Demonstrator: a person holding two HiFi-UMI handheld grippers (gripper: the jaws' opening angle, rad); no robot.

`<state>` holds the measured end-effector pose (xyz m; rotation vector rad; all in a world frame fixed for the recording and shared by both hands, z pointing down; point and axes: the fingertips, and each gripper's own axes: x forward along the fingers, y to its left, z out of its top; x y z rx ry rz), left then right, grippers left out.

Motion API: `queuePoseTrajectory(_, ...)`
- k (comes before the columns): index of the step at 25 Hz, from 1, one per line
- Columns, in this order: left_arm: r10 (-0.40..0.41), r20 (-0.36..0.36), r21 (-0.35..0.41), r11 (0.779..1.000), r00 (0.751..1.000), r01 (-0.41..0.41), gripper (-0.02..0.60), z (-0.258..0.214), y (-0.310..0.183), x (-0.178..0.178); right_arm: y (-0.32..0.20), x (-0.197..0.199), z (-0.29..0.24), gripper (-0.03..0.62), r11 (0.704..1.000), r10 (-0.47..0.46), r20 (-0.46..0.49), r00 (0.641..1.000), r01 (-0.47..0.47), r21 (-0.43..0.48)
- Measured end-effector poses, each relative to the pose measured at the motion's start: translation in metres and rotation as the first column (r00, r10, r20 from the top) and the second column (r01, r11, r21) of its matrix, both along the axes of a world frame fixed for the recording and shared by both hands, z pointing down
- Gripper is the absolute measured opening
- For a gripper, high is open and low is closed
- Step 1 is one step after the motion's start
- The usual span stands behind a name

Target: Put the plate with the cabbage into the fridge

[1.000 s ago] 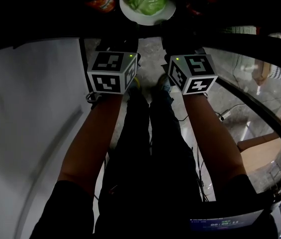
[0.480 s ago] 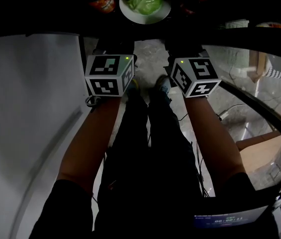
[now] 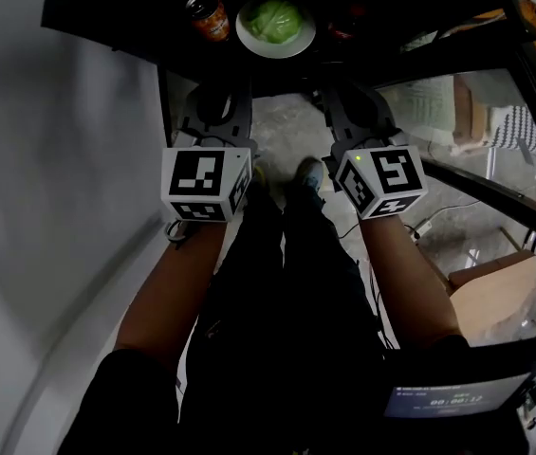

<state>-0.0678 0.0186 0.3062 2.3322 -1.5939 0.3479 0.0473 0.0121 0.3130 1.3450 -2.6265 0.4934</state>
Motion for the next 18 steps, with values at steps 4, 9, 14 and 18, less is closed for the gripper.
queuePoseTrajectory(4,0.015,-0.003,0.02,1.0,1.0,-0.015,0.003,-0.021,0.013,0.0,0.014,0.005,-0.021,0.006,0.999,0.022,-0.013,1.0,-0.022,0.028)
queuePoseTrajectory(9,0.044,0.005,0.058,0.997,0.999,-0.044,0.003,-0.041,0.024,-0.002,0.029,0.008,-0.04,0.005,0.997,0.035,-0.032,0.999,-0.033,0.07)
queuePoseTrajectory(14,0.053,0.011,0.068,0.996,0.999,-0.053,0.003,-0.048,0.035,-0.005,0.04,0.004,-0.048,0.006,0.996,0.042,-0.038,0.998,-0.038,0.084)
queuePoseTrajectory(18,0.054,0.012,0.074,0.996,0.998,-0.055,0.003,-0.052,0.044,-0.009,0.047,-0.002,-0.055,0.006,0.995,0.042,-0.037,0.998,-0.038,0.097)
